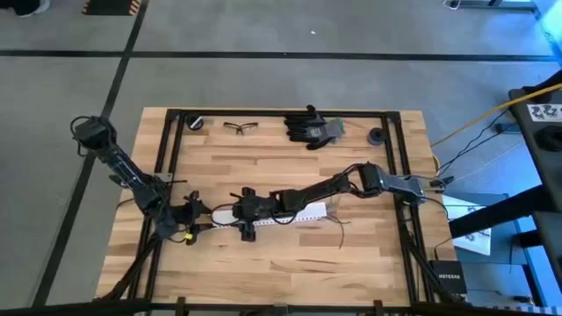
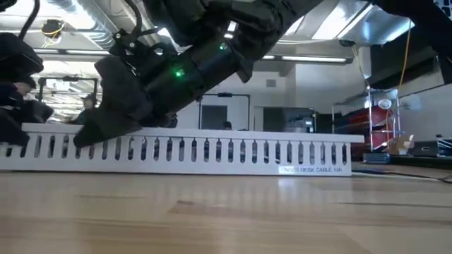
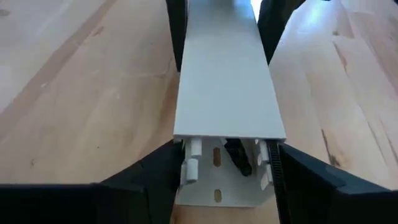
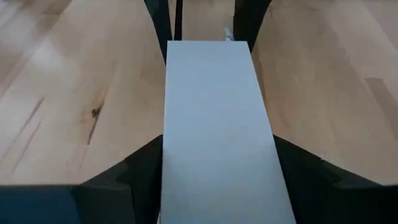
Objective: Ziptie cables
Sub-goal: Close the white cable duct
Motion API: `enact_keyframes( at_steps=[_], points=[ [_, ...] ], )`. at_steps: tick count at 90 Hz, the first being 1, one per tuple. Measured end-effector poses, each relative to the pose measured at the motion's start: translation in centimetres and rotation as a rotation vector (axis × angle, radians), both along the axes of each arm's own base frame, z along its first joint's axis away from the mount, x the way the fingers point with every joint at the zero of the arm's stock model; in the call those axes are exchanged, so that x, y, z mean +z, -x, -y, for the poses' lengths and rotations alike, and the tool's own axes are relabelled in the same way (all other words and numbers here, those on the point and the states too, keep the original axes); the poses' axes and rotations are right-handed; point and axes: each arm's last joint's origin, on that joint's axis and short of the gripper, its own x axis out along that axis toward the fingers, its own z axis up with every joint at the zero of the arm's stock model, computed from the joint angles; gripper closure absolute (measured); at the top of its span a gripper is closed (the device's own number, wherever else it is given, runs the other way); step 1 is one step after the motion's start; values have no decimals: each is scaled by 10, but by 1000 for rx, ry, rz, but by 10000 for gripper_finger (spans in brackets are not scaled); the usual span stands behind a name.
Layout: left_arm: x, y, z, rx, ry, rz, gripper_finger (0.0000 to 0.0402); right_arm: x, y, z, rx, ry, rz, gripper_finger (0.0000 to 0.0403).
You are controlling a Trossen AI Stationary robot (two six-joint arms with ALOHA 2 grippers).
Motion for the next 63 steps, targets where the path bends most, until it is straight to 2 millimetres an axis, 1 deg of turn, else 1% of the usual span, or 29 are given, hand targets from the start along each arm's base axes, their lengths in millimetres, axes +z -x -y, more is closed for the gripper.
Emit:
enact_keyframes(
  at_steps=[6,15,21,26,33,40,45,53,63],
  points=[
    [2,-4,-1,-4,2,-14,175,2,2,0,3,9,-18,178],
    [8,-12,0,-43,-12,-34,145,6,4,0,5,40,-41,178],
    [17,-18,3,-71,-13,-45,126,10,6,0,0,56,-59,178],
    [23,-21,6,-87,-32,-90,115,13,8,1,2,59,-72,178],
    [35,-22,9,-81,-25,-180,109,14,9,0,7,59,-83,178],
    [45,-18,12,-76,-43,-269,107,15,12,1,7,55,-107,178],
    [50,-15,15,-78,-40,-286,107,15,12,2,-4,53,-110,178],
    [47,-6,18,-59,-60,-255,107,15,12,2,-10,48,-109,178],
    [31,7,15,5,-77,-198,107,15,11,3,-15,53,-104,178]
  ],
)
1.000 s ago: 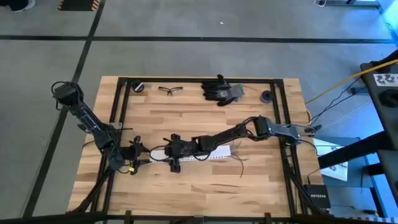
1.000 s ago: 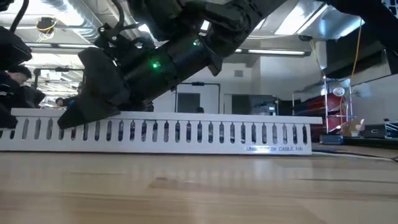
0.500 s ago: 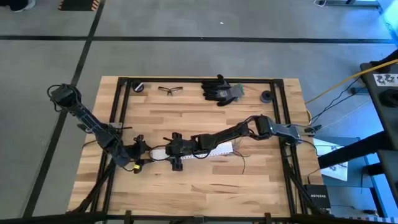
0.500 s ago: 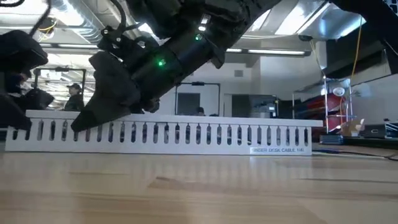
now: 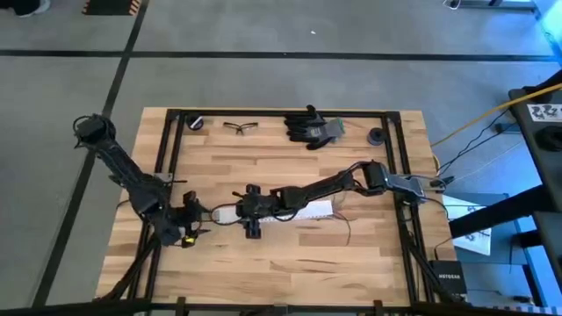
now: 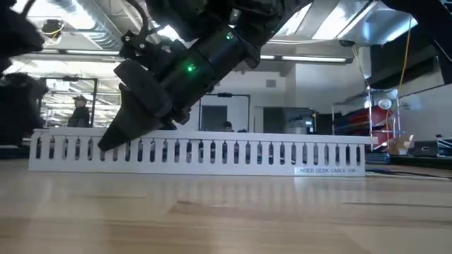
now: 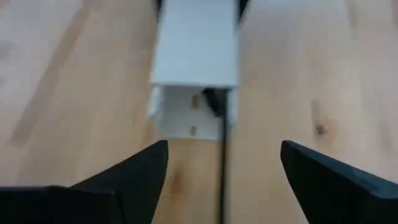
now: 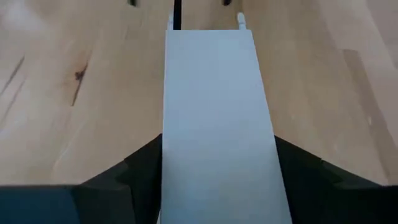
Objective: Ziptie cables
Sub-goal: Close the white cable duct
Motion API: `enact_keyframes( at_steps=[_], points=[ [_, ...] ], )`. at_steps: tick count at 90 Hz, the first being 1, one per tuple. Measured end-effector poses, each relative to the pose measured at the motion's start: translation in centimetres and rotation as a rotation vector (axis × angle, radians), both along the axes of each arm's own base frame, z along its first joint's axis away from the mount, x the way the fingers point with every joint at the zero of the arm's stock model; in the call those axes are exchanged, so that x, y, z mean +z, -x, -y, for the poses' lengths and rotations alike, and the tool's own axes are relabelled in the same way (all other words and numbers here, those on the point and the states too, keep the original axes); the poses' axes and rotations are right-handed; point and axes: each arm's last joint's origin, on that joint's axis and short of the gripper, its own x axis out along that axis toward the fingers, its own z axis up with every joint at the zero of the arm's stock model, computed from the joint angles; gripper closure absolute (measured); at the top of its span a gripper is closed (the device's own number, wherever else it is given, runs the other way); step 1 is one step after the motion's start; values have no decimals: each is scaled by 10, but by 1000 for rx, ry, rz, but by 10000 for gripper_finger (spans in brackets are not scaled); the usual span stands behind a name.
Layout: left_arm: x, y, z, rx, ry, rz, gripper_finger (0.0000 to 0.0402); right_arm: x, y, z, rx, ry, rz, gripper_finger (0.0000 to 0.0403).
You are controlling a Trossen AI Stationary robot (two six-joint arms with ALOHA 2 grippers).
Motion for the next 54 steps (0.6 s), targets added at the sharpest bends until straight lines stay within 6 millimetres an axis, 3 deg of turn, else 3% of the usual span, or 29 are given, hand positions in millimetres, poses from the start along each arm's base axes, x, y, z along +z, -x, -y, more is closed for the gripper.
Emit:
enact_keyframes(
  at_steps=[22,54],
  points=[
    [-41,13,-17,-4,76,167,107,3,-3,-1,8,2,46,178],
    [-38,7,-18,-41,52,262,111,3,-3,-1,-3,14,48,178]
  ],
)
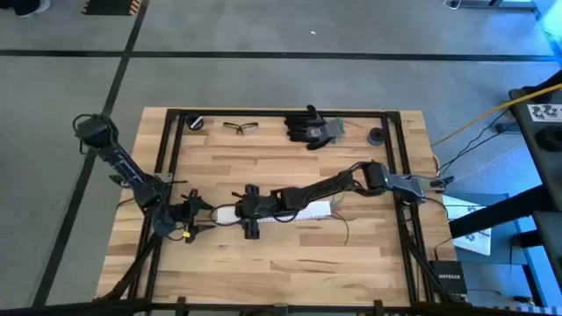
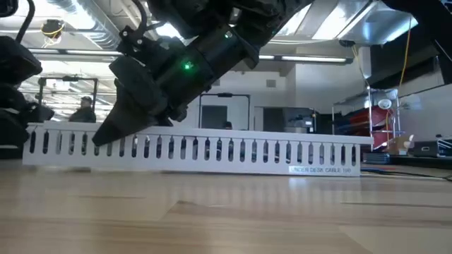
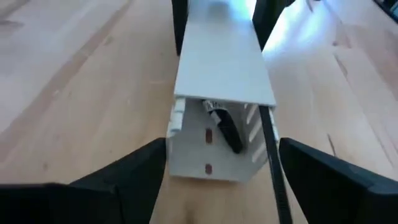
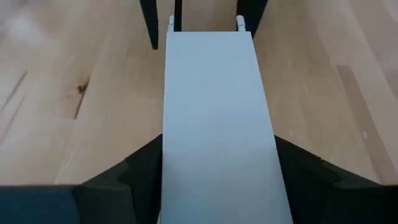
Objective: Ziptie cables
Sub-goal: Close the white cable duct
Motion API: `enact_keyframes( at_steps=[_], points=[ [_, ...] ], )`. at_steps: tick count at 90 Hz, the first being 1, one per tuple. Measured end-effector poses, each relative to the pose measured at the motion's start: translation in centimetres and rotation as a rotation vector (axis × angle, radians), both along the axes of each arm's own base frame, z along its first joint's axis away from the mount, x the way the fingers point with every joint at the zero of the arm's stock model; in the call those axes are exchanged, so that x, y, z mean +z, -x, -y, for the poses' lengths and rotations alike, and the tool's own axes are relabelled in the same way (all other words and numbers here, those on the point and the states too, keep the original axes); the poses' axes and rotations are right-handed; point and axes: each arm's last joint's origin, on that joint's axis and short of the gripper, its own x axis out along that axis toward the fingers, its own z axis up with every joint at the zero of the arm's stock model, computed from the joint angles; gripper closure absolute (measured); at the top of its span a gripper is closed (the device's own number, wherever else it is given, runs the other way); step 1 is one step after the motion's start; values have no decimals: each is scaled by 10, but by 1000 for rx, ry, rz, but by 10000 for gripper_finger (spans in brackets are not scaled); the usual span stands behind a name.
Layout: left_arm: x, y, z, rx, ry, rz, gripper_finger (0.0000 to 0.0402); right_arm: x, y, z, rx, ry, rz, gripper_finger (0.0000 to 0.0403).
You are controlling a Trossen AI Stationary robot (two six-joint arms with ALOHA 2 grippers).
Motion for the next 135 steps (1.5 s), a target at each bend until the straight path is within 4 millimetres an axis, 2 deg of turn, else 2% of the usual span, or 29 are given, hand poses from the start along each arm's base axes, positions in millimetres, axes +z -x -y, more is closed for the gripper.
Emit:
enact_keyframes(
  at_steps=[26,37,52,74,88,135],
  points=[
    [0,-2,-1,-5,-10,-9,181,2,-1,-1,-12,-11,30,178],
    [0,-2,-1,-14,-3,-16,198,3,-3,-1,-13,-25,55,178],
    [-1,-2,-1,-24,-4,-31,202,-5,-7,-2,-14,-35,98,178],
    [0,-3,-1,-16,1,-19,203,-4,-9,-1,-18,-38,121,178],
    [0,-4,-2,-6,0,-19,203,-15,-14,1,-23,-43,151,178],
    [0,-5,-3,-6,-16,-20,203,-17,-17,7,-38,-37,148,178]
  ],
)
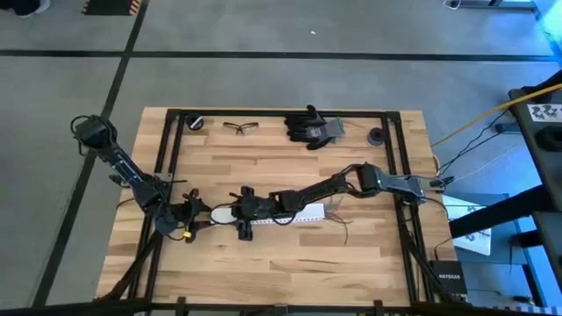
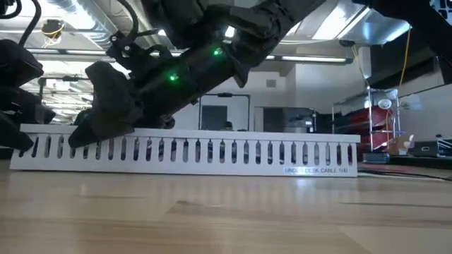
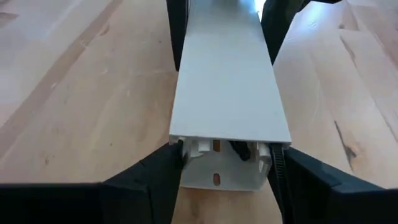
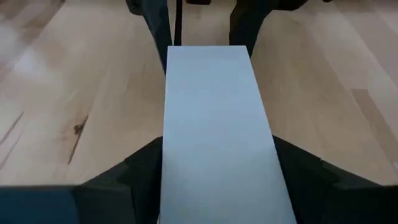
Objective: Ziptie cables
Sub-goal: Close the white cable duct
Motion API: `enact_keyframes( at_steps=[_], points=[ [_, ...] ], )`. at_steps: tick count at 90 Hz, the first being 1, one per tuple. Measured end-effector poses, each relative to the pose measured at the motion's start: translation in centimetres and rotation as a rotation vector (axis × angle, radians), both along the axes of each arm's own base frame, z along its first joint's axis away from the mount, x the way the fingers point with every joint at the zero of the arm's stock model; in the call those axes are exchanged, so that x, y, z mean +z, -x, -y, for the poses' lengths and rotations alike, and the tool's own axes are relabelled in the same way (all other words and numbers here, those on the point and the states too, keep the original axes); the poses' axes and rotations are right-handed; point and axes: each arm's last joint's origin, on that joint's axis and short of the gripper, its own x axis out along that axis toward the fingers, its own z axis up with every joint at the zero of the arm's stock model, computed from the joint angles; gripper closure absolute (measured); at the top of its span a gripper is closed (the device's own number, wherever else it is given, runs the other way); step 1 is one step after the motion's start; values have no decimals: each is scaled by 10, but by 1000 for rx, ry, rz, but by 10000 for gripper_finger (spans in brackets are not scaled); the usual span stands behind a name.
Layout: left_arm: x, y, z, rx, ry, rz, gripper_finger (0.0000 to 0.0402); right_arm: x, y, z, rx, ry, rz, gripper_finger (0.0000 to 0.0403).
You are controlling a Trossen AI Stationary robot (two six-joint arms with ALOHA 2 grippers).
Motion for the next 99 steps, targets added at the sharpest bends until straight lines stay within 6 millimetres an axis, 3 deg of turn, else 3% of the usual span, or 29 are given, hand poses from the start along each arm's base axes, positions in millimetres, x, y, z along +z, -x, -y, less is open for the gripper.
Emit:
enact_keyframes(
  at_steps=[28,63,99],
  points=[
    [-2,1,-2,35,22,-17,201,0,-1,6,11,-11,-19,178],
    [-1,-4,-3,47,103,-71,118,1,1,6,43,6,-53,178],
    [50,-16,17,40,-17,-252,121,25,8,4,83,13,-83,178]
  ],
)
